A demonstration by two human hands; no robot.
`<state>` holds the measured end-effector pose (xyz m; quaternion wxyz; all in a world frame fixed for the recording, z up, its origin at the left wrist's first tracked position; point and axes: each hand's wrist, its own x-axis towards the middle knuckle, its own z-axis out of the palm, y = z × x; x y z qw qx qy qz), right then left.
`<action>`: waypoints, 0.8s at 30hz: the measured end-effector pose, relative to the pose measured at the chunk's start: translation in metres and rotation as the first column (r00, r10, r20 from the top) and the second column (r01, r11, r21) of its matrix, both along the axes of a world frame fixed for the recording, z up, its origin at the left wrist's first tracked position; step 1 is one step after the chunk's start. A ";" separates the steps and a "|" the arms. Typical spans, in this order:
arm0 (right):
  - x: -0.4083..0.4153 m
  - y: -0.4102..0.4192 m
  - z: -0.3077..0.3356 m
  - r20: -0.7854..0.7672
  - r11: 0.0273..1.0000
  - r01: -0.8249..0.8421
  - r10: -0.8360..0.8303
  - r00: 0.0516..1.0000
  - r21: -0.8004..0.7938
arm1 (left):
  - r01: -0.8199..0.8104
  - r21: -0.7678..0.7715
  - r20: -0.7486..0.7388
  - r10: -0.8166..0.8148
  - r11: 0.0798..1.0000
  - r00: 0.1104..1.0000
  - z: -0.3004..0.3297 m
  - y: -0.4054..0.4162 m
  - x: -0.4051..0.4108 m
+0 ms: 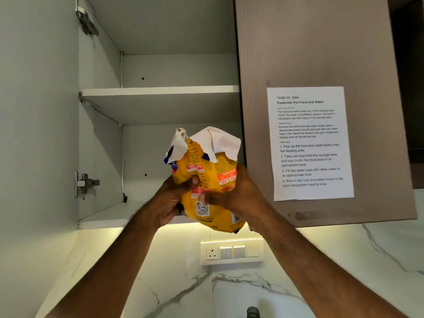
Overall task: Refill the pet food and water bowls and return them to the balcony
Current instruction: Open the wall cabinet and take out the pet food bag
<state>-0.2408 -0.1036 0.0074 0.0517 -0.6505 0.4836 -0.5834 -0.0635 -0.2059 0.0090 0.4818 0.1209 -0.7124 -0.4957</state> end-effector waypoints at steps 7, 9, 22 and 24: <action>-0.024 0.040 -0.009 0.080 0.998 -0.030 0.034 0.996 -0.048 | -0.065 -0.040 -0.074 0.062 0.997 0.995 -0.005 0.051 -0.024; -0.034 0.054 -0.012 0.061 0.998 -0.043 0.046 0.997 -0.050 | -0.065 -0.046 -0.085 0.061 0.997 0.995 -0.010 0.066 -0.033; -0.103 0.134 -0.091 0.045 0.996 -0.059 0.056 0.997 0.068 | -0.036 0.094 -0.117 0.047 0.995 0.992 -0.101 0.141 -0.100; -0.110 0.140 -0.113 0.051 0.992 -0.062 0.057 0.997 0.110 | -0.029 0.129 -0.083 0.040 0.991 0.996 -0.121 0.145 -0.106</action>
